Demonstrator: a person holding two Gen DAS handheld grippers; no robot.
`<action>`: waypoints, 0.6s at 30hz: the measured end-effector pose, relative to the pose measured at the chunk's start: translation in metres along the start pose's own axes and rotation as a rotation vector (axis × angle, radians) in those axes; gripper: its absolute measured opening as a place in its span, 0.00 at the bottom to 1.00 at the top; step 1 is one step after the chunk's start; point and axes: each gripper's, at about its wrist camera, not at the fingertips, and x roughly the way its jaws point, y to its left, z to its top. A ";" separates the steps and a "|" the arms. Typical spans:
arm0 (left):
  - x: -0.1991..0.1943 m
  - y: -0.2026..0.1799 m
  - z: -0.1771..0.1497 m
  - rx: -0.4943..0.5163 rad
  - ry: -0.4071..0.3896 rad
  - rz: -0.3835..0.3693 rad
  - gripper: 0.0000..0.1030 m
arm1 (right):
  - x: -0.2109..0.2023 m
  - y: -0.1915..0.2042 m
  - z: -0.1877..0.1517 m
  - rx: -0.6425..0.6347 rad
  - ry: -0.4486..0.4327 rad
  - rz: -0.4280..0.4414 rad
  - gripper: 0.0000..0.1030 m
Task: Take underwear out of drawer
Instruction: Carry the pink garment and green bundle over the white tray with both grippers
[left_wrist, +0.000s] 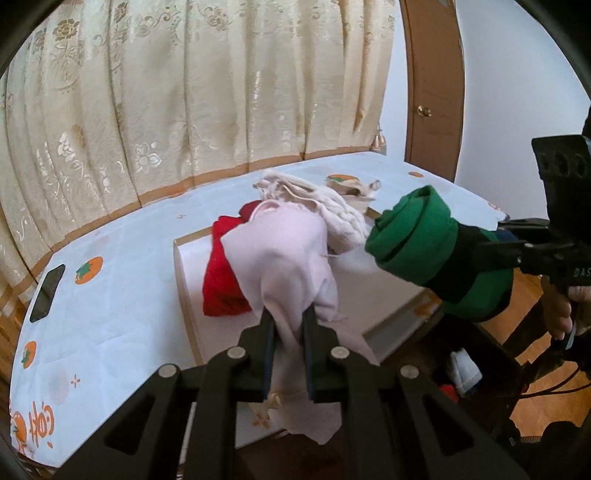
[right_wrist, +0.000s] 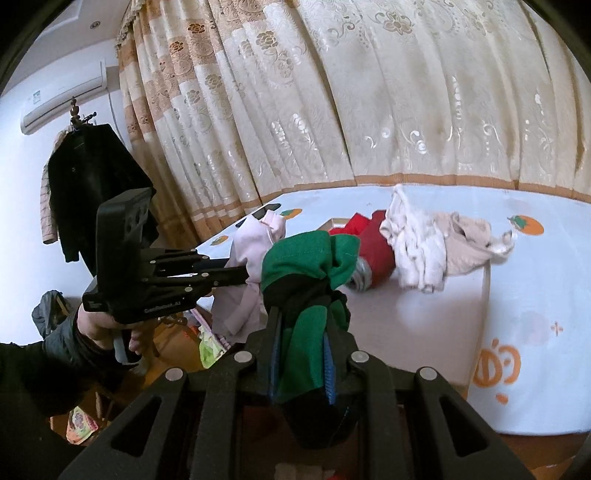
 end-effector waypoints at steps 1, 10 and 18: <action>0.001 0.002 0.002 0.001 0.000 0.004 0.10 | 0.002 -0.001 0.004 0.001 -0.002 -0.003 0.20; 0.022 0.035 0.023 -0.024 0.025 0.025 0.10 | 0.027 -0.009 0.035 0.003 -0.009 -0.020 0.20; 0.044 0.063 0.042 -0.045 0.057 0.022 0.10 | 0.054 -0.018 0.067 0.006 -0.011 -0.043 0.20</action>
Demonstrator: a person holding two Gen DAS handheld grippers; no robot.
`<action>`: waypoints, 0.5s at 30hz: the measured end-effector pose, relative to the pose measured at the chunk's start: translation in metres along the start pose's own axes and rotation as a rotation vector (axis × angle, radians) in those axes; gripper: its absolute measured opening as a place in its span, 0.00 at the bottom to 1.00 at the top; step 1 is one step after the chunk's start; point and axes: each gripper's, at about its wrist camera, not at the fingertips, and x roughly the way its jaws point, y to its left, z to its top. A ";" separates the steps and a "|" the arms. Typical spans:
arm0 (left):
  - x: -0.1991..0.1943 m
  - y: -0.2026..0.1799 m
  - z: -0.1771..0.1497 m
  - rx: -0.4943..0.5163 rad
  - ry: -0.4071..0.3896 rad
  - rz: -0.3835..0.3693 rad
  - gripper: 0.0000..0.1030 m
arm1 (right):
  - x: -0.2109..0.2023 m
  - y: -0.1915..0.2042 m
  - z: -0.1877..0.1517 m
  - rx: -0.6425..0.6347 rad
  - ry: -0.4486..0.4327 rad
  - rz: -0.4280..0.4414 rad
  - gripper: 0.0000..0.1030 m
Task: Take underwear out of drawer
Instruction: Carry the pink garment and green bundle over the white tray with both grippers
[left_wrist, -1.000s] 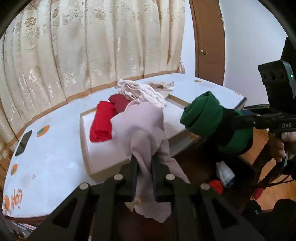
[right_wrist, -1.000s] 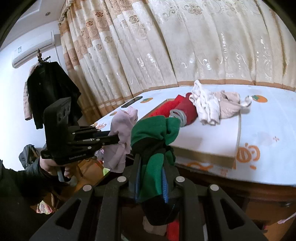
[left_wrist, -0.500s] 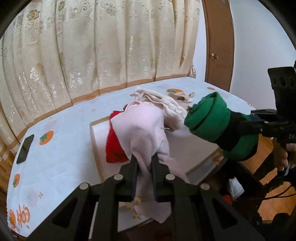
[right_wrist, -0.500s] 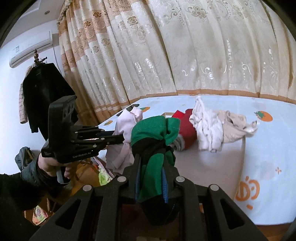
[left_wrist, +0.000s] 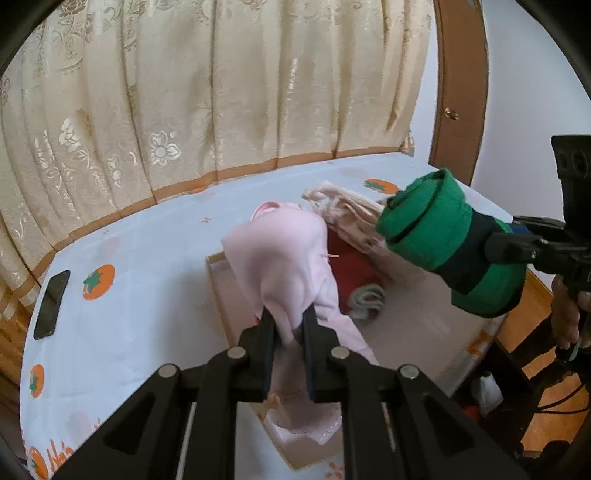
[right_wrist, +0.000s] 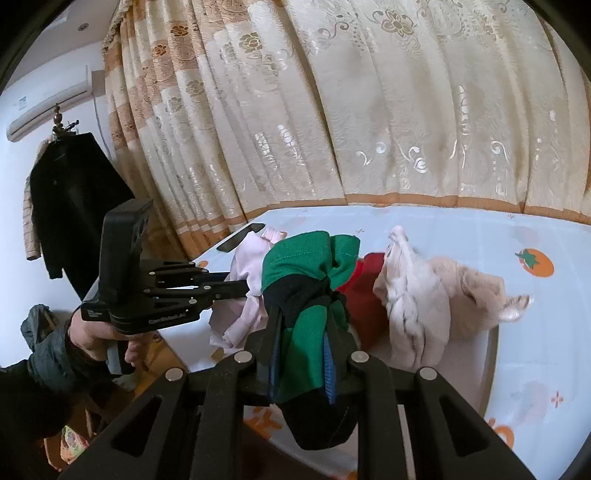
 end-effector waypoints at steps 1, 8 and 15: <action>0.003 0.003 0.003 0.001 0.005 0.005 0.10 | 0.004 -0.002 0.004 0.001 0.000 -0.007 0.20; 0.023 0.011 0.015 0.016 0.037 0.008 0.10 | 0.029 -0.018 0.019 0.033 0.012 -0.020 0.20; 0.045 0.026 0.029 0.013 0.086 0.008 0.10 | 0.050 -0.020 0.028 0.026 0.028 -0.033 0.20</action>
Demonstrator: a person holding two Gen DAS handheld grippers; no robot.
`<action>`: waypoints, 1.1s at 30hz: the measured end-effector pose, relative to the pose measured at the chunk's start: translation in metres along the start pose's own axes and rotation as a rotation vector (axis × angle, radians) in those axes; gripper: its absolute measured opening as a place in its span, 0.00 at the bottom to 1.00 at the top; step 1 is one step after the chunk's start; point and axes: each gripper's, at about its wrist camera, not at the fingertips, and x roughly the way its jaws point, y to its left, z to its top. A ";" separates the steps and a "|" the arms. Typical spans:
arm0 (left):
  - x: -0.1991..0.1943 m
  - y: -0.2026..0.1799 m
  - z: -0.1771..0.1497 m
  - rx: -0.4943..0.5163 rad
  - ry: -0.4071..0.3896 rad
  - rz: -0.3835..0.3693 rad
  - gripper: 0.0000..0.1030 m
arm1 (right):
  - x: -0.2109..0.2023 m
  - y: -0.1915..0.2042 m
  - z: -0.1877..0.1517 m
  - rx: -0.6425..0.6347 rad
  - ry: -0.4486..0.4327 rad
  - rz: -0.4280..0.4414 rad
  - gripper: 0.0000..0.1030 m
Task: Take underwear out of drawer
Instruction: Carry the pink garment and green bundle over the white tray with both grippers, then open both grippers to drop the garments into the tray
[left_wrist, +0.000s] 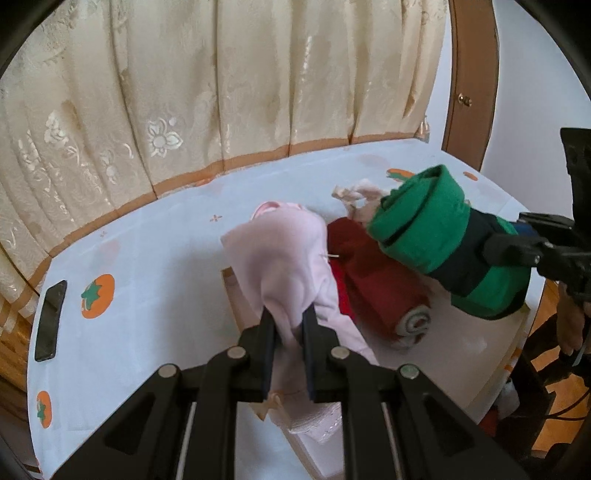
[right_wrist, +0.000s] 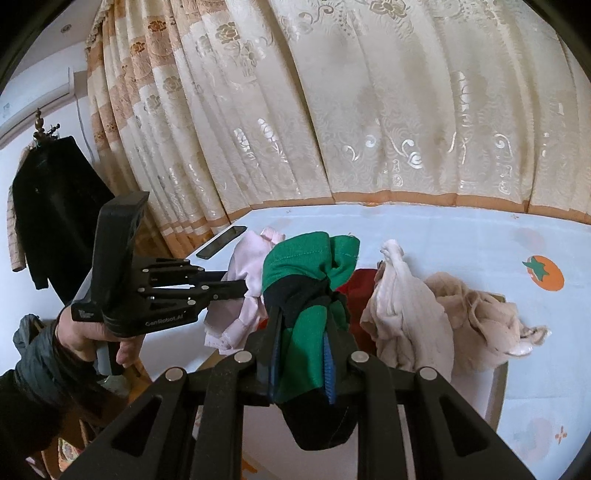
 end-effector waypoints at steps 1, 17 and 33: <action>0.004 0.002 0.001 -0.001 0.008 0.001 0.10 | 0.003 -0.001 0.002 0.002 0.002 -0.003 0.20; 0.058 0.021 0.004 -0.045 0.117 -0.065 0.16 | 0.052 -0.019 0.008 0.030 0.042 -0.060 0.20; 0.051 0.031 -0.002 -0.133 0.046 -0.038 0.45 | 0.038 -0.021 0.007 0.041 -0.009 -0.101 0.52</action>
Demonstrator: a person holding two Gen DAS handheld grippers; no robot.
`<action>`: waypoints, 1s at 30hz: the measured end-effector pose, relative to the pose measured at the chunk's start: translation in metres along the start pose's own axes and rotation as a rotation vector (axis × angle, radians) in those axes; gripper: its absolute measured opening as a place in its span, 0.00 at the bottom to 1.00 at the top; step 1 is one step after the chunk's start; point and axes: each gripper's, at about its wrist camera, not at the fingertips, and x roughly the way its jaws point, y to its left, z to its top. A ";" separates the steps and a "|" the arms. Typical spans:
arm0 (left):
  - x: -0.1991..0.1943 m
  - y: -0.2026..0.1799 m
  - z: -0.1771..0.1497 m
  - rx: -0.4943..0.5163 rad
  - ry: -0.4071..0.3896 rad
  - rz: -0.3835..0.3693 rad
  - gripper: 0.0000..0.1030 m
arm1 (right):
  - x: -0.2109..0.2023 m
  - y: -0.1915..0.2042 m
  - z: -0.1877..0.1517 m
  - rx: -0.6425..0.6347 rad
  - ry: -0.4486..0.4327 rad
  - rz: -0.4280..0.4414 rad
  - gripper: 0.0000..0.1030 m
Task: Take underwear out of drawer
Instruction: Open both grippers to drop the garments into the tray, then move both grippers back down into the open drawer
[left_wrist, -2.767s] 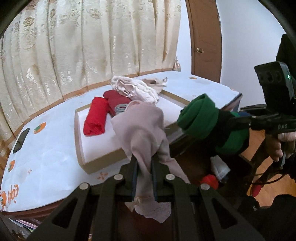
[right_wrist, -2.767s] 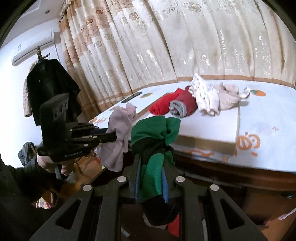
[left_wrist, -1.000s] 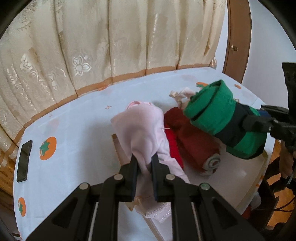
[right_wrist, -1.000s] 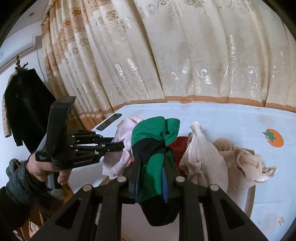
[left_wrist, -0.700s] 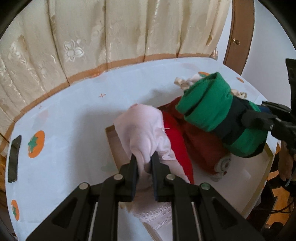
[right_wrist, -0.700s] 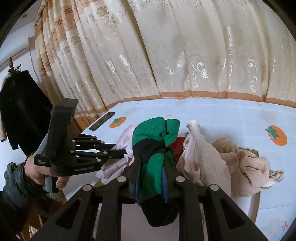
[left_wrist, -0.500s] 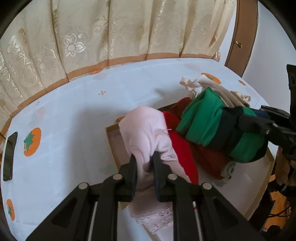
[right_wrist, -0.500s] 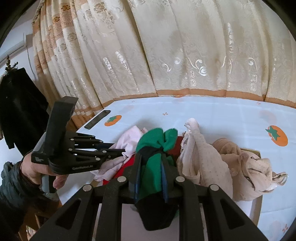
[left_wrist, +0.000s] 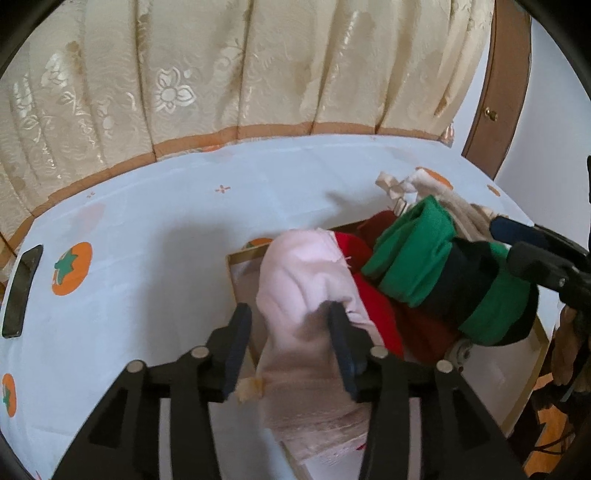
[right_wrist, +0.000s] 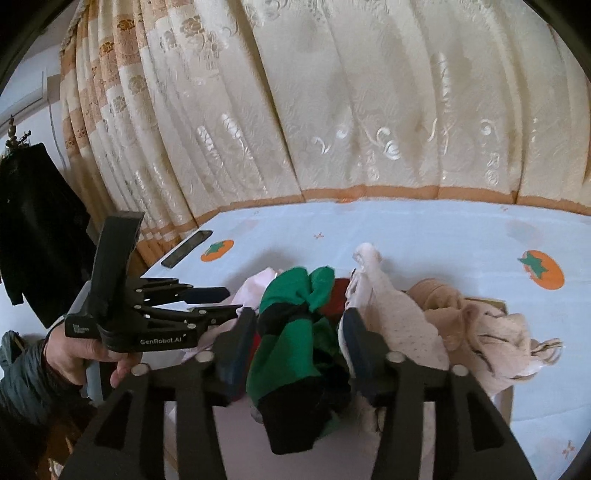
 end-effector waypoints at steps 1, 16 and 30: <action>-0.002 0.000 -0.001 -0.002 -0.006 -0.003 0.47 | -0.003 0.001 0.000 -0.006 -0.003 -0.004 0.52; -0.073 -0.063 -0.061 0.133 -0.134 -0.045 0.61 | -0.069 0.040 -0.031 -0.136 0.051 0.049 0.59; -0.125 -0.157 -0.152 0.341 -0.167 -0.152 0.71 | -0.160 0.041 -0.123 -0.146 0.141 0.011 0.60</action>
